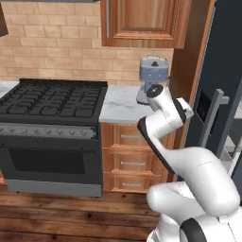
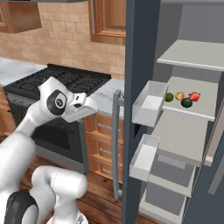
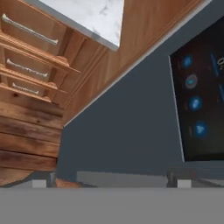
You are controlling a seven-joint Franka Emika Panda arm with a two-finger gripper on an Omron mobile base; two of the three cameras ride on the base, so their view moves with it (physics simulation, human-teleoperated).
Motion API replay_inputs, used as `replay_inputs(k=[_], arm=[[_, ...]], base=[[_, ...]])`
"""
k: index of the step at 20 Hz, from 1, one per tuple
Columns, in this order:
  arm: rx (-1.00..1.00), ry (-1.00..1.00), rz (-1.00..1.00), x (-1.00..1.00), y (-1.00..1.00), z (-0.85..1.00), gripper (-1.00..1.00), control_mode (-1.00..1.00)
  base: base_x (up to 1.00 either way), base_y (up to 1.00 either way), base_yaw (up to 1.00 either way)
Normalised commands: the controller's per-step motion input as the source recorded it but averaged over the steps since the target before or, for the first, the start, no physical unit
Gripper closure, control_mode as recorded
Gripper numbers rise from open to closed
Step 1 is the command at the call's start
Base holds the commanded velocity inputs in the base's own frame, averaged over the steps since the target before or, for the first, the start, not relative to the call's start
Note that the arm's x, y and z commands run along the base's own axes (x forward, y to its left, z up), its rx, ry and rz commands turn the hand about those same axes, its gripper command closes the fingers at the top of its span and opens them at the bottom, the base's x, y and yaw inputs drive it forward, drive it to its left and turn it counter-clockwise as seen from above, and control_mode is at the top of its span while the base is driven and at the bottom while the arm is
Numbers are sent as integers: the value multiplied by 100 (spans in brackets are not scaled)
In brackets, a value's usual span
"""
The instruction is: Take the mango and squash from the highest rack and move them to the second highest rack where the lime and fish are located, to maximize freezer space. Close the freezer door after rearranging.
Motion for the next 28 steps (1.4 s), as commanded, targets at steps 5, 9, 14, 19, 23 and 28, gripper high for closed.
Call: replay_inputs(k=[5,9,14,19,23,28], arm=[[0,13,-1,78,-75,-15,-100,-100],[1,11,-4,54,-87,-18,-100,-100],[4,4,-7,30,-96,-17,-100,-100],[6,0,-4,17,-100,-11,-100,-100],[7,0,0,22,-100,-5,-100,-100],[24,0,7,59,-97,-2,-100,-100]], base=[[0,0,0],[0,0,0],[0,0,0],[0,0,0],[0,0,0],[0,0,0]])
